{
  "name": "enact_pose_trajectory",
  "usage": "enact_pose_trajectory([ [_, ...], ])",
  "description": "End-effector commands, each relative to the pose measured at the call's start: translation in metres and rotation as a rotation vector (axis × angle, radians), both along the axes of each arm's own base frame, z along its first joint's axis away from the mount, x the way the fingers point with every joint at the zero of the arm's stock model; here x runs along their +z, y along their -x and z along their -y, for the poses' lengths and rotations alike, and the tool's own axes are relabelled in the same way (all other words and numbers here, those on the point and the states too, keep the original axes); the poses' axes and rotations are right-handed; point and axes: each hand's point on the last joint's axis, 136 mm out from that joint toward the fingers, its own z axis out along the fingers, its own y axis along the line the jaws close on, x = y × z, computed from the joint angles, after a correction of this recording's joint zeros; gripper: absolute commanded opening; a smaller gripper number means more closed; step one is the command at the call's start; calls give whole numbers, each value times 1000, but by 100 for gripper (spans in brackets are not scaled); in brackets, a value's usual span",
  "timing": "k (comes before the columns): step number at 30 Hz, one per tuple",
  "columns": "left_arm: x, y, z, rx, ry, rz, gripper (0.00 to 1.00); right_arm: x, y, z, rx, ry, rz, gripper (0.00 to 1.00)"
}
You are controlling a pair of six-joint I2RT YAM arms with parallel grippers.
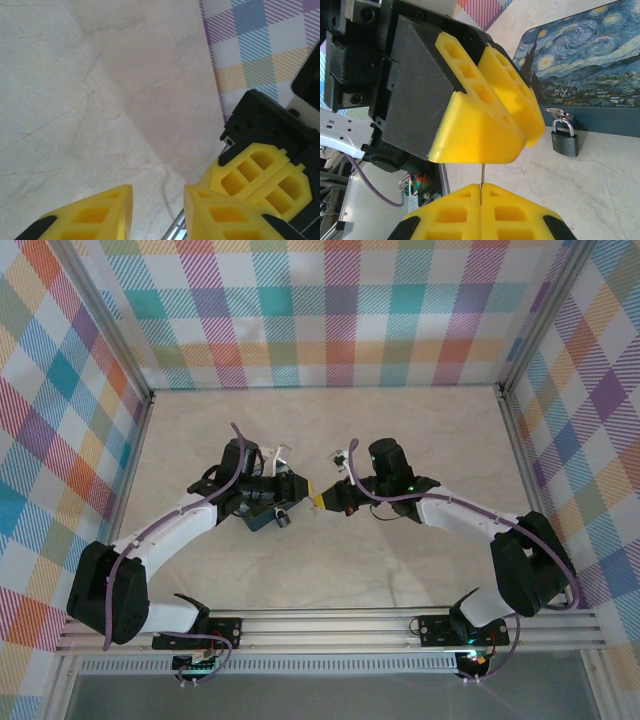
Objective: Unlock the padlock with the key
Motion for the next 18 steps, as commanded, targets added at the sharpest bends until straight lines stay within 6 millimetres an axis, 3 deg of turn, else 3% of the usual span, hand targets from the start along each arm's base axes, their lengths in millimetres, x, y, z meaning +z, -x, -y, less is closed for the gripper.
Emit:
enact_pose_trajectory([
  [1, 20, 2, 1, -28, 60, 70, 28, 6, 0, -2, 27, -37, -12, 0],
  [6, 25, 7, 1, -38, 76, 73, 25, 2, -5, -4, 17, -28, -30, 0],
  [18, 15, 7, -6, -15, 17, 65, 33, 4, -9, -3, 15, -65, -47, 0],
])
